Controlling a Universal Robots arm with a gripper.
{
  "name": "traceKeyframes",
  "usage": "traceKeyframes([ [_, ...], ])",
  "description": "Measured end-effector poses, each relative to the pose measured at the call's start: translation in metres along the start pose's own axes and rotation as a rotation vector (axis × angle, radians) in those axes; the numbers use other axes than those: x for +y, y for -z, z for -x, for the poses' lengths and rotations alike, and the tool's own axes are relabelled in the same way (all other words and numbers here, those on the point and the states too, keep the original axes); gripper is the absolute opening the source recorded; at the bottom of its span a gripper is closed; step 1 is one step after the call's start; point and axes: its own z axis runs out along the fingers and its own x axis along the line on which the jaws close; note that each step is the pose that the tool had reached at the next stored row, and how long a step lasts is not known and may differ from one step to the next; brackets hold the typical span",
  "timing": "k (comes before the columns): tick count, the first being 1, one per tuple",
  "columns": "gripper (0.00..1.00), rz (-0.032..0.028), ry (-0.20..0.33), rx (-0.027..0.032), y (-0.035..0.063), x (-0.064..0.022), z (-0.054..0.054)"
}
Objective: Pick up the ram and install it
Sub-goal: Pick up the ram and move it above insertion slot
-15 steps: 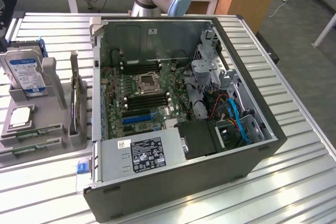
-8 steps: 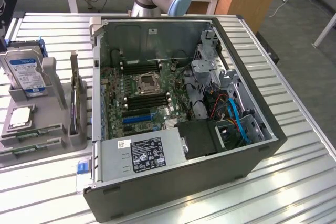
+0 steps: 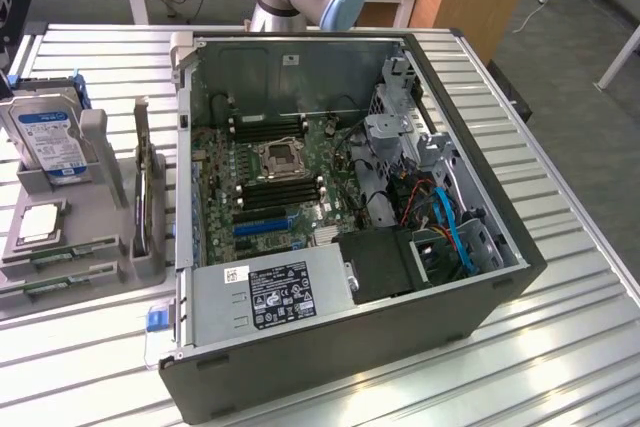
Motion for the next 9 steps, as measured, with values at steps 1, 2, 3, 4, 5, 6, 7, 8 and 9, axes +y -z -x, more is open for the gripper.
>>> traceKeyframes([
  [1, 0.10, 0.0004, 0.018, 0.0008, 0.0000, 0.0000, 0.0000],
  [2, 0.10, 0.0008, 0.036, 0.0016, -0.0001, 0.0000, 0.0000],
  [3, 0.10, 0.0013, 0.054, 0.0024, -0.0001, 0.0000, 0.0000],
  [4, 0.10, 0.0017, 0.072, 0.0032, -0.0001, 0.0000, 0.0000],
  [5, 0.10, 0.0022, 0.091, 0.0041, -0.0002, 0.0000, 0.0000],
  [6, 0.10, 0.0026, 0.109, 0.0049, -0.0002, 0.0000, 0.0000],
  [7, 0.10, 0.0030, 0.127, 0.0057, -0.0002, 0.0000, 0.0000],
  [8, 0.10, 0.0034, 0.145, 0.0066, -0.0002, 0.0000, 0.0000],
  [9, 0.10, 0.0038, 0.163, 0.0073, -0.0002, 0.0000, 0.0000],
])
